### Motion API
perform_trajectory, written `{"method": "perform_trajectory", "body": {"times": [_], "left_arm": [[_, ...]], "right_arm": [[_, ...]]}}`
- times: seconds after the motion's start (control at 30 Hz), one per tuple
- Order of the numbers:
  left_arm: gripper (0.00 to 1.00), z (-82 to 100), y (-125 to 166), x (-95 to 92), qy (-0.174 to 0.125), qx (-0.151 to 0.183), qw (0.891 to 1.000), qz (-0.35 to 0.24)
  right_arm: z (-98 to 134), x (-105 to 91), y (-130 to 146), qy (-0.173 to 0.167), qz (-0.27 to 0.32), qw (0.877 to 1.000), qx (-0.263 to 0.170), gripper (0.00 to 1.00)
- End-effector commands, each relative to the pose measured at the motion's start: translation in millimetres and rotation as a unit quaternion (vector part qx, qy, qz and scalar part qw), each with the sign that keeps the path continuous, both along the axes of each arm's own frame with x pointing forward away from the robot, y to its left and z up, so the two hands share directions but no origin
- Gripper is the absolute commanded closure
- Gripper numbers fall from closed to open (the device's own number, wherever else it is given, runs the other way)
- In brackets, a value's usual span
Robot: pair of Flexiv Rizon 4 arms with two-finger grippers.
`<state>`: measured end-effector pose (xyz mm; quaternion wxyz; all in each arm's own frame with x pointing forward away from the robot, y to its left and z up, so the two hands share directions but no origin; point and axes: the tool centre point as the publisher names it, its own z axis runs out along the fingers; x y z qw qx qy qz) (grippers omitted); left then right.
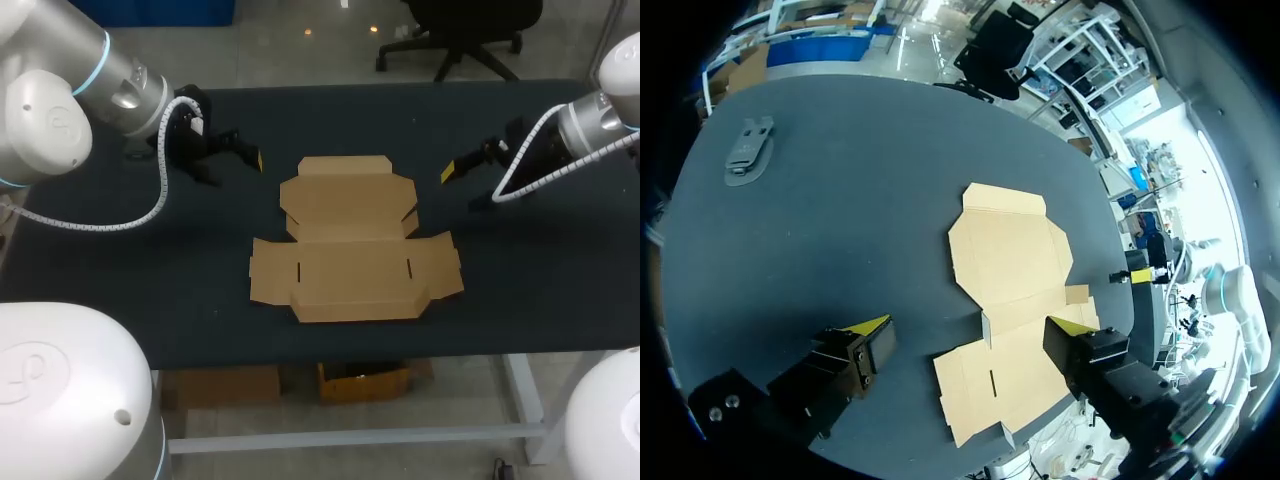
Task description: Assemble the packaging by folding the flat box into shape, placing the metal phone stand inside, and closing the box properly
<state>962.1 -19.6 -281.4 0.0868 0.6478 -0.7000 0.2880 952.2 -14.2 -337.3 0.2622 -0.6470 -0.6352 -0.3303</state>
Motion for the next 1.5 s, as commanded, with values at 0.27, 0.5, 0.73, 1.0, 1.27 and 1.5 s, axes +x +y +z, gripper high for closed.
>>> {"method": "perform_trajectory", "body": {"times": [0.27, 0.5, 0.73, 1.0, 1.27, 1.5], "left_arm": [[0.0, -8.0, -6, 13.8, 0.003, -0.013, 1.0, -0.019], [0.0, -10.9, -6, 32.3, 0.006, -0.021, 0.999, -0.028], [0.0, -14.4, -1, 50.1, 0.007, -0.025, 0.999, -0.031], [0.0, -19.9, 3, 61.0, 0.01, -0.029, 0.999, -0.03], [0.0, -21.1, 6, 68.3, 0.008, -0.034, 0.999, -0.026], [0.0, -20.7, 8, 73.3, 0.005, -0.037, 0.999, -0.027]], "right_arm": [[-25, 34.3, 16, 0.002, 0.013, 1.0, 0.023, 0.0], [-36, 53.2, 27, -0.012, 0.025, 0.999, 0.042, 0.17], [-43, 60.9, 31, -0.016, 0.024, 0.998, 0.053, 0.3], [-49, 66.9, 45, -0.014, 0.022, 0.998, 0.055, 0.47], [-60, 70.9, 57, -0.013, -0.001, 0.998, 0.058, 0.56], [-67, 73.4, 61, -0.009, -0.011, 0.998, 0.06, 0.58]]}}
